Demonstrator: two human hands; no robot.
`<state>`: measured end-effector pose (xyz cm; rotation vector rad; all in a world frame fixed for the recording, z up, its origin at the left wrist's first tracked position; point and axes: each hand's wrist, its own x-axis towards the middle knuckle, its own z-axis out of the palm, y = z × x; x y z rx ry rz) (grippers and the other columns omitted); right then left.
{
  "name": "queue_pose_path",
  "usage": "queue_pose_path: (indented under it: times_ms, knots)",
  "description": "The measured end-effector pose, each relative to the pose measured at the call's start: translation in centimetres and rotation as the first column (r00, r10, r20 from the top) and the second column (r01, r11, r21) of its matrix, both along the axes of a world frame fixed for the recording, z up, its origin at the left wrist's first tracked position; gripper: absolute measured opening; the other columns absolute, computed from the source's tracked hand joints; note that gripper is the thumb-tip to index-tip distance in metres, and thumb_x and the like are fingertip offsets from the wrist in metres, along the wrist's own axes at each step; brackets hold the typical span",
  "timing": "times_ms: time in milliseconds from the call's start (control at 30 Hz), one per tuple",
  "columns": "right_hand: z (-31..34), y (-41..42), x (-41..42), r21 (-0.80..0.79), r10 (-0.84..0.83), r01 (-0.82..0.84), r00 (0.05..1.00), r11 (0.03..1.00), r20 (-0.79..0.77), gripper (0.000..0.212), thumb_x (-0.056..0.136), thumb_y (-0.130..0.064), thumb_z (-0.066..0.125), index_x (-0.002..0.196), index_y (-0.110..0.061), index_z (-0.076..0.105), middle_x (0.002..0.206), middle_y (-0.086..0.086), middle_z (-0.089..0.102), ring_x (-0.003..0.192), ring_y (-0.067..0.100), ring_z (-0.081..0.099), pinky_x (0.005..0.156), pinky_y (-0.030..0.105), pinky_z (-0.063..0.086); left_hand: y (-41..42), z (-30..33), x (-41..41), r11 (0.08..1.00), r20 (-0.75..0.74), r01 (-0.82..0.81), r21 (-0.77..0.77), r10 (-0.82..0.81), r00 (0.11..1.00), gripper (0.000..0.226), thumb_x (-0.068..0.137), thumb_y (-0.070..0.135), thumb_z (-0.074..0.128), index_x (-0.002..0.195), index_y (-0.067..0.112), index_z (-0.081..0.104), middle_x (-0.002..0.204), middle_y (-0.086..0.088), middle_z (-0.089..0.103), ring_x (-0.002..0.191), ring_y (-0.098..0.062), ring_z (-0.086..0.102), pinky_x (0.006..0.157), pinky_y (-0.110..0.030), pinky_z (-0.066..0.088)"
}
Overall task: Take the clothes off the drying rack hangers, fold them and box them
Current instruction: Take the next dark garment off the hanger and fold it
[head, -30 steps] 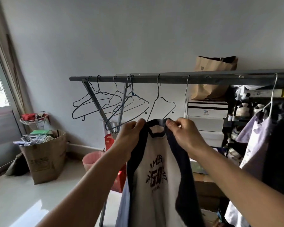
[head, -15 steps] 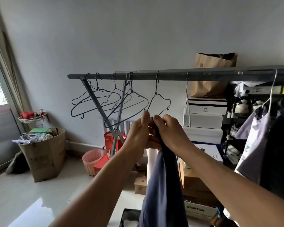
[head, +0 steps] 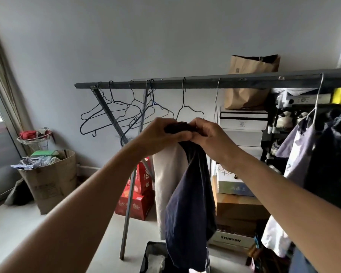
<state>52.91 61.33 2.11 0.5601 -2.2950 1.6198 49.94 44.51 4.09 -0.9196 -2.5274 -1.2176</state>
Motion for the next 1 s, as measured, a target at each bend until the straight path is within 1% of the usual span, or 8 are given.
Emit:
queue_pose_path:
  times_ms: [200,367,500,600,733,833,933,1000]
  knots:
    - [-0.9,1.6,0.5,-0.039,-0.082,0.082,0.997,0.996,0.000,0.016,0.092,-0.007,0.056,0.107,-0.012,0.059,0.097,0.011,0.067,0.090,0.022,0.065,0.081,0.033,0.054,1.6,1.6,-1.0,0.998,-0.085,-0.011,-0.054,0.007,0.996,0.027,0.086,0.023,0.072,0.064,0.010,0.062,0.054,0.007,0.045,0.050,-0.004,0.039,0.049,-0.019,0.033]
    - [-2.7,2.9,1.0,0.094,-0.096,0.092,0.995,0.991,0.039,0.013,0.084,-0.002,0.057,0.096,-0.006,0.060,0.083,0.012,0.061,0.074,0.014,0.057,0.069,0.029,0.046,2.3,2.9,-1.2,0.989,-0.093,-0.011,-0.144,-0.002,0.996,0.029,0.083,0.030,0.074,0.080,0.001,0.069,0.068,-0.021,0.055,0.063,-0.014,0.048,0.061,-0.032,0.039]
    - [-4.1,3.9,1.0,0.072,-0.048,0.041,0.993,0.997,0.105,0.013,0.090,-0.010,0.061,0.093,0.002,0.065,0.086,0.022,0.066,0.075,0.016,0.060,0.073,0.030,0.045,2.0,3.7,-1.0,0.981,-0.103,-0.041,-0.192,0.022,0.994,0.032,0.084,0.031,0.072,0.081,0.000,0.068,0.066,-0.008,0.049,0.062,-0.012,0.043,0.059,-0.028,0.035]
    - [-4.3,4.2,1.3,0.134,-0.027,0.006,0.988,0.991,0.150,0.016,0.096,-0.011,0.055,0.088,-0.005,0.068,0.069,-0.002,0.063,0.064,0.001,0.057,0.066,0.017,0.043,1.4,3.7,-0.9,0.979,-0.120,-0.069,-0.193,0.047,0.992,0.034,0.085,0.033,0.071,0.081,0.000,0.066,0.066,-0.007,0.049,0.061,-0.011,0.043,0.059,-0.028,0.036]
    - [-4.6,4.0,1.0,0.160,-0.117,0.105,0.991,0.982,0.066,0.028,0.100,-0.015,0.045,0.091,0.007,0.060,0.075,0.016,0.052,0.071,0.024,0.051,0.073,0.043,0.045,0.3,3.6,-0.8,0.977,-0.130,-0.087,-0.195,0.062,0.990,0.044,0.084,0.037,0.071,0.081,-0.006,0.061,0.066,-0.007,0.044,0.060,-0.011,0.040,0.057,-0.026,0.033]
    - [-4.5,3.5,1.3,0.015,-0.188,0.188,0.982,0.982,0.001,0.024,0.100,-0.017,0.043,0.082,-0.004,0.052,0.066,0.001,0.046,0.062,0.011,0.042,0.062,0.034,0.034,-0.3,4.0,-0.6,0.986,-0.107,-0.071,-0.148,0.056,0.993,0.058,0.080,0.047,0.069,0.089,-0.009,0.059,0.071,-0.007,0.045,0.065,-0.014,0.041,0.059,-0.028,0.033]
    - [-4.6,3.2,1.9,-0.065,0.004,0.004,0.993,0.998,0.118,0.012,0.098,-0.029,0.052,0.103,-0.019,0.058,0.075,-0.010,0.066,0.072,0.005,0.063,0.070,0.021,0.046,-0.2,4.4,-0.2,0.985,-0.113,-0.080,-0.150,0.063,0.992,0.045,0.088,0.035,0.068,0.088,-0.009,0.060,0.071,-0.009,0.044,0.063,-0.014,0.040,0.054,-0.025,0.032]
    - [-5.0,3.1,2.1,-0.058,0.094,-0.084,0.977,0.995,0.193,0.027,0.091,-0.033,0.064,0.113,-0.020,0.056,0.093,-0.006,0.072,0.088,0.007,0.069,0.079,0.022,0.053,0.0,4.8,0.0,0.983,-0.133,-0.082,-0.161,0.061,0.989,0.041,0.088,0.034,0.068,0.087,-0.007,0.062,0.070,-0.010,0.046,0.060,-0.013,0.041,0.051,-0.024,0.033]
